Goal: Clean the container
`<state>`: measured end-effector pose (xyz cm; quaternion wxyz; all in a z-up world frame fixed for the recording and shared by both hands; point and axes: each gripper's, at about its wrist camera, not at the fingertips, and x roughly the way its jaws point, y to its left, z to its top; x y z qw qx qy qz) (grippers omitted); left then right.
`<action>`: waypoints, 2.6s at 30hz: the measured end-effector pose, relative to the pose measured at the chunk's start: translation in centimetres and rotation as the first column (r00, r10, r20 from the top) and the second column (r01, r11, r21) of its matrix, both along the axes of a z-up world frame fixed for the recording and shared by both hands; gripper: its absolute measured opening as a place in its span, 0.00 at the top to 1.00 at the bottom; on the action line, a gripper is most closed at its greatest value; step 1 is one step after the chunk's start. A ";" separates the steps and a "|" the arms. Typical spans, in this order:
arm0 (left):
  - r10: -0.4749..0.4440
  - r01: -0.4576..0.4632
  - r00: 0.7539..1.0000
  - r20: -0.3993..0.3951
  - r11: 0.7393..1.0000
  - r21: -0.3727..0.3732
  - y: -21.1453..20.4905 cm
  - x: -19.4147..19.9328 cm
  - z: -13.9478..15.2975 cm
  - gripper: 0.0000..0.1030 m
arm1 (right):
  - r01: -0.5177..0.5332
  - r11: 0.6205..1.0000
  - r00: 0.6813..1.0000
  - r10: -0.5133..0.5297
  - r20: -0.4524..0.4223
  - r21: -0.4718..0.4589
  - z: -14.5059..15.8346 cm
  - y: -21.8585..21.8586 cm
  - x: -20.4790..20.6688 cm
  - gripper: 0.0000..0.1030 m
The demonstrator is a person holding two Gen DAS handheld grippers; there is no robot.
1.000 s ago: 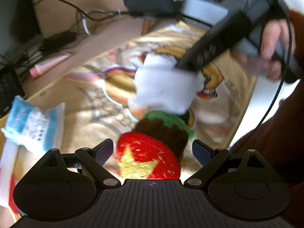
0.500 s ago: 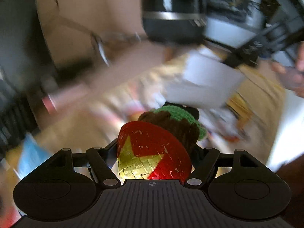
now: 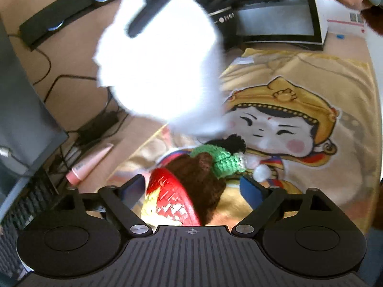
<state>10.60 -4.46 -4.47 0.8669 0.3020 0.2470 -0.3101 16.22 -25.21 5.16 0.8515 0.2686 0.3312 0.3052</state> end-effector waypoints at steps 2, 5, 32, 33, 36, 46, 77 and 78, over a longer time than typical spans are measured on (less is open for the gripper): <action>0.017 -0.017 0.999 -0.028 1.000 -0.018 0.2 0.2 0.1 0.11 | -0.054 0.996 0.998 0.052 -0.019 -0.078 -1.0 2.1 0.3 0.96; 0.052 -0.055 0.997 -0.065 0.997 -0.056 1.1 0.4 0.5 0.10 | -0.106 0.948 0.994 0.091 -0.063 -0.299 -3.7 4.8 0.3 0.96; 0.136 -0.602 0.533 -0.835 0.755 -0.260 5.2 13.8 0.0 0.28 | 0.099 0.904 0.983 -0.153 -0.100 -0.416 -5.2 -3.5 -4.4 0.95; 0.135 -0.575 0.571 -0.810 0.769 -0.277 4.7 14.0 0.4 0.27 | 0.114 0.903 0.981 -0.167 -0.094 -0.415 -5.0 -3.9 -4.5 0.95; 0.145 -0.378 0.814 -0.563 0.867 -0.324 2.3 11.9 3.3 0.27 | 0.153 0.898 0.976 -0.203 -0.081 -0.412 -4.5 -5.0 -4.4 0.95; -0.072 0.073 0.997 0.014 0.997 -0.017 0.6 0.5 0.8 0.22 | 0.153 0.909 0.979 -0.192 -0.064 -0.388 -3.9 -4.4 -2.6 0.95; 0.038 -0.057 0.985 -0.171 0.993 -0.107 1.3 2.0 0.4 0.10 | -0.205 0.775 0.972 0.231 -0.034 -0.598 -4.3 6.0 -7.2 0.61; 0.041 -0.062 0.983 -0.177 0.992 -0.112 1.4 2.0 0.5 0.10 | -0.194 0.763 0.975 0.221 -0.034 -0.616 -4.7 6.1 -7.1 0.91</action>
